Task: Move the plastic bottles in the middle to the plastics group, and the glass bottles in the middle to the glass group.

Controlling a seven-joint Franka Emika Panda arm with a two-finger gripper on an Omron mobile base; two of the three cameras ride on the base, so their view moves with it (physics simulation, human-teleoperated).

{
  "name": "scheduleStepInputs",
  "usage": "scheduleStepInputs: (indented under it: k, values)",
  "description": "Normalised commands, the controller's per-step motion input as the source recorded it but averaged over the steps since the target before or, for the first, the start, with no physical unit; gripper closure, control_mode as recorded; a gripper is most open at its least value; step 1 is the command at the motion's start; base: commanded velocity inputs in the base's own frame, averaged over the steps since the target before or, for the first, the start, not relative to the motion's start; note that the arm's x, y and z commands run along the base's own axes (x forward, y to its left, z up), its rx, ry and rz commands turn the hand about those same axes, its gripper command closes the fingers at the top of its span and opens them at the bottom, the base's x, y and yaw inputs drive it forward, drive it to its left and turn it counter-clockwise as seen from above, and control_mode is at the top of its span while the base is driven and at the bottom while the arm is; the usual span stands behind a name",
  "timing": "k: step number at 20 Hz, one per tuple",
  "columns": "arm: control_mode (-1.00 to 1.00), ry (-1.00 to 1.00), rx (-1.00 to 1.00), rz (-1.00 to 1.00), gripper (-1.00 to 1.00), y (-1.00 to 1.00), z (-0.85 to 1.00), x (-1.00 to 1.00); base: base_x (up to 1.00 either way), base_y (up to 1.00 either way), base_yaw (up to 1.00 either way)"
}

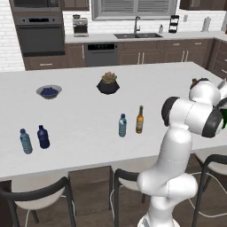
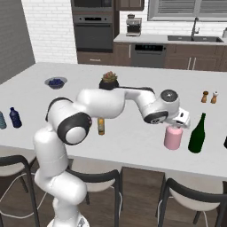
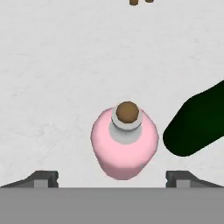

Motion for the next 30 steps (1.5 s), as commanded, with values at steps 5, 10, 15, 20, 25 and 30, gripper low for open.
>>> scheduleStepInputs:
  k: [5, 10, 15, 20, 25, 30]
  values:
    - [-1.00, 0.01, -0.02, 0.00, -1.00, 1.00, 0.15, -0.02, 0.00, 0.00, 0.00]
    - [-1.00, 0.05, -0.01, 0.00, -1.00, 1.00, 0.21, 0.01, 0.00, 0.00, 0.00]
    - [-1.00, 0.15, 0.00, 0.02, -1.00, 1.00, 0.35, 0.02, 0.00, 0.00, 0.00]
    - [-1.00, 0.17, 0.06, 0.05, -1.00, 1.00, 0.25, 0.00, 0.00, 0.00, 0.00]
    - [-1.00, 0.22, 0.08, 0.07, -1.00, 0.98, 0.22, 0.00, 0.00, 0.00, 0.00]
    - [-1.00, 0.13, 0.21, 0.14, -1.00, 0.70, 0.03, 0.04, 0.00, 0.00, 0.00]
